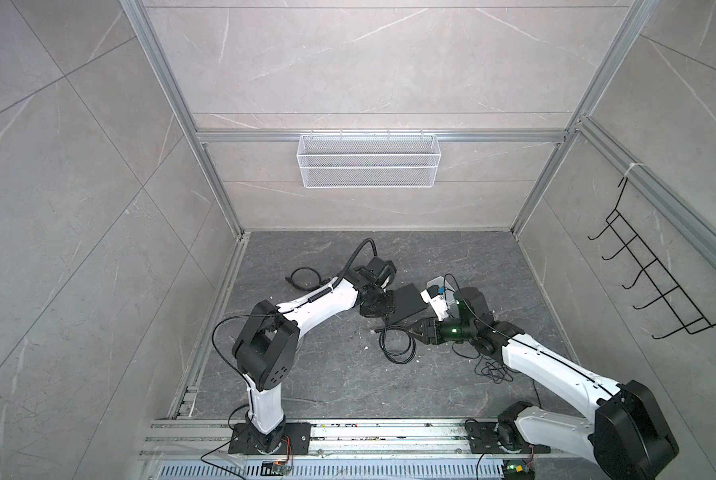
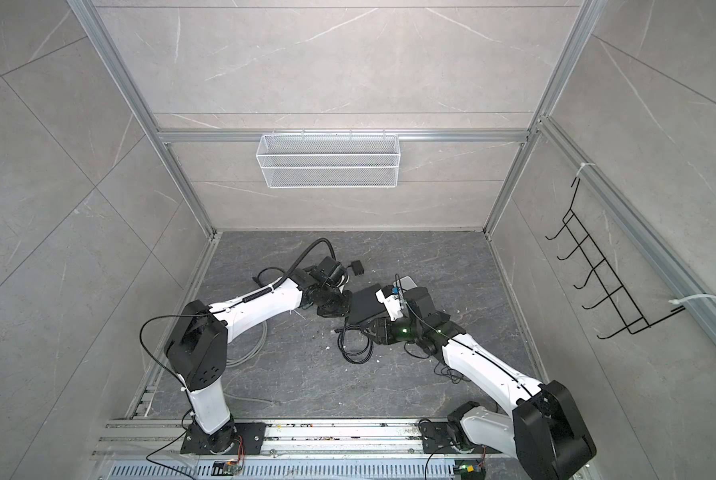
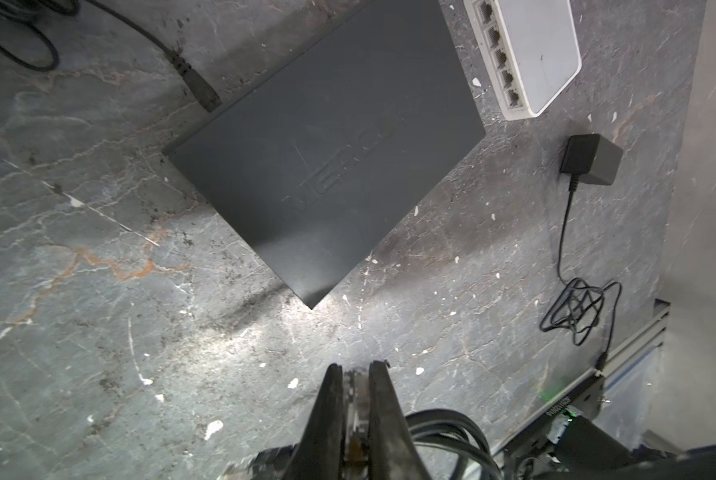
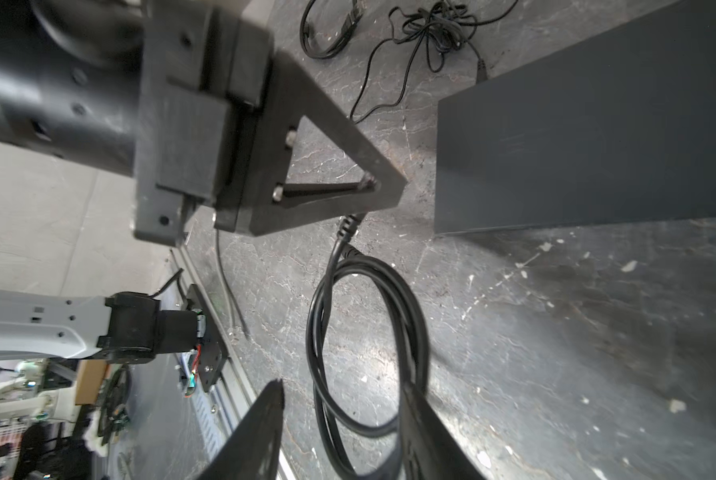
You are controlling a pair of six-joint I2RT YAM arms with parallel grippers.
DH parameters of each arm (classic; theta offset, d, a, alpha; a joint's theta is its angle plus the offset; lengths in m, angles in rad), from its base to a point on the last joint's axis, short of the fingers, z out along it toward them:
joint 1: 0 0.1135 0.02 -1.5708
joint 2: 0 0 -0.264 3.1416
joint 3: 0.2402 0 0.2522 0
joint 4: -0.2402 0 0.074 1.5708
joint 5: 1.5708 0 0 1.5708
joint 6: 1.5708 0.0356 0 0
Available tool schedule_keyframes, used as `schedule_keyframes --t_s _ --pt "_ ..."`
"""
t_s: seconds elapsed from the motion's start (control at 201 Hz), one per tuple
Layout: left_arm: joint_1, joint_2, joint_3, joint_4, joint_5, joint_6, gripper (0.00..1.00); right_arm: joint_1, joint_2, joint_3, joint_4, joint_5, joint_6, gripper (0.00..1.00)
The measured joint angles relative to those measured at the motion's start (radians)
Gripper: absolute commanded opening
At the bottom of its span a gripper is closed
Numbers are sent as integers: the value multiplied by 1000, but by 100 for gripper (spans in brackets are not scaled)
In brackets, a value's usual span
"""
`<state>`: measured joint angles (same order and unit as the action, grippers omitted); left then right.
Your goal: Insert the plug into the switch port
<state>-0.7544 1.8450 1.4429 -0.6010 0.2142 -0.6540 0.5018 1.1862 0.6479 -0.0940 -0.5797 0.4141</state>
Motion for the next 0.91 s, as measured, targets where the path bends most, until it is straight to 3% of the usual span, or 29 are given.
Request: schedule_keyframes --t_s 0.299,0.503,0.906 --pt "-4 39 41 -6 3 -93 7 101 36 11 39 195 0 48" --pt "-4 69 41 -14 -1 -134 7 161 112 40 94 256 23 45" --pt "-3 71 47 -3 0 -171 7 167 282 59 214 323 115 34"
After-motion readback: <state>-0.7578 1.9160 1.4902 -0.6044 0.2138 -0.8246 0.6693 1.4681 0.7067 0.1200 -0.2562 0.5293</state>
